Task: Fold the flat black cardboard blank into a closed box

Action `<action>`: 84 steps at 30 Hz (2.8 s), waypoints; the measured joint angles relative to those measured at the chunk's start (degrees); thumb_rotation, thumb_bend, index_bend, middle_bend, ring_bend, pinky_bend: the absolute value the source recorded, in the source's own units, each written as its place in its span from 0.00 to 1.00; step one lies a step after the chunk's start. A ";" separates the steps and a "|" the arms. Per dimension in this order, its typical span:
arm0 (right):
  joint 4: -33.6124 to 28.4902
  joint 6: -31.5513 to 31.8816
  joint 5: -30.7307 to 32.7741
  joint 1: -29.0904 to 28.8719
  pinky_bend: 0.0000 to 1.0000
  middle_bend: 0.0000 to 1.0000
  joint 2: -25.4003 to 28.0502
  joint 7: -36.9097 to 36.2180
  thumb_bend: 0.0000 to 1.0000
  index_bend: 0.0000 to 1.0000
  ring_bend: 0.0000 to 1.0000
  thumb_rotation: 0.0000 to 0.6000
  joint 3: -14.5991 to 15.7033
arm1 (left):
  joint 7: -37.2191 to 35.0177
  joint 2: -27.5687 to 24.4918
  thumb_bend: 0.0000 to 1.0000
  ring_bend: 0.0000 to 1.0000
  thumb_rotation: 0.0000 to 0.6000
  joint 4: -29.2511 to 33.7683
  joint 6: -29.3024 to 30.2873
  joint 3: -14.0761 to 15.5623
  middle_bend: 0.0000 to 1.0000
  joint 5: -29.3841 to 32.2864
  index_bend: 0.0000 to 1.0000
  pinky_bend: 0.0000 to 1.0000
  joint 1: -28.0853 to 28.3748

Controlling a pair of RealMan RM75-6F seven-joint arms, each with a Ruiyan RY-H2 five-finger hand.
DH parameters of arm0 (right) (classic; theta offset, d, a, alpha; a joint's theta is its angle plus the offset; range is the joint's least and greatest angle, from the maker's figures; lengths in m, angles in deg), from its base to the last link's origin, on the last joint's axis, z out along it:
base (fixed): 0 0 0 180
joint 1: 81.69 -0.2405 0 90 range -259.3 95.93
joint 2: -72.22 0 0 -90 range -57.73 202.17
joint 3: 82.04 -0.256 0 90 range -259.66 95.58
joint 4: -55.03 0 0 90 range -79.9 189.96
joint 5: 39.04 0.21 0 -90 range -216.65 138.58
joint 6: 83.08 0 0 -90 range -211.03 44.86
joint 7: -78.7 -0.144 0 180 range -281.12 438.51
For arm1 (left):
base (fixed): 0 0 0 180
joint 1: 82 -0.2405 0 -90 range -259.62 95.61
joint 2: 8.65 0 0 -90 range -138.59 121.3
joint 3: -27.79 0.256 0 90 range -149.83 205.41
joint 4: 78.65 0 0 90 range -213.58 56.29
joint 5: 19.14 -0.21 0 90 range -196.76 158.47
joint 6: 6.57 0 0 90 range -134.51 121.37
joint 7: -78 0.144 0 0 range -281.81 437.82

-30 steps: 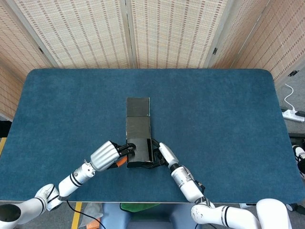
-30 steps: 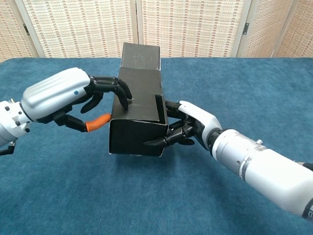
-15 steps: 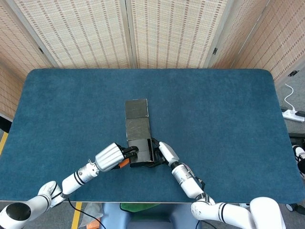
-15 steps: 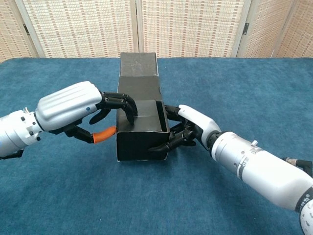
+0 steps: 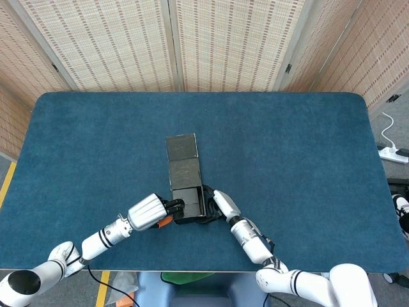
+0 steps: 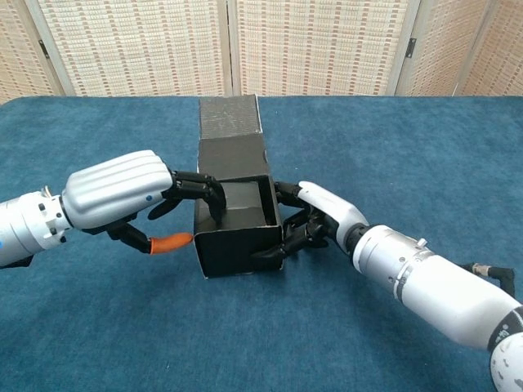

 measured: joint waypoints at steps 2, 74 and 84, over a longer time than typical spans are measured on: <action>0.20 0.14 -0.37 0.04 1.00 0.62 -0.01 -0.30 0.12 0.59 0.73 1.00 0.32 | 0.58 -0.37 0.40 0.75 1.00 0.80 -0.66 0.11 0.40 0.09 0.42 0.91 0.35; 4.15 1.21 2.96 -0.63 1.00 0.02 -4.98 3.08 0.00 0.00 0.61 1.00 -2.84 | 7.66 -13.14 0.36 0.74 1.00 26.09 -3.60 -3.04 0.19 7.66 0.09 0.95 -1.47; -2.42 2.25 1.19 1.69 1.00 0.00 -1.48 3.73 0.00 0.00 0.56 1.00 0.49 | -7.60 -19.11 0.34 0.70 1.00 34.97 -11.18 -4.06 0.11 15.06 0.00 0.95 -2.63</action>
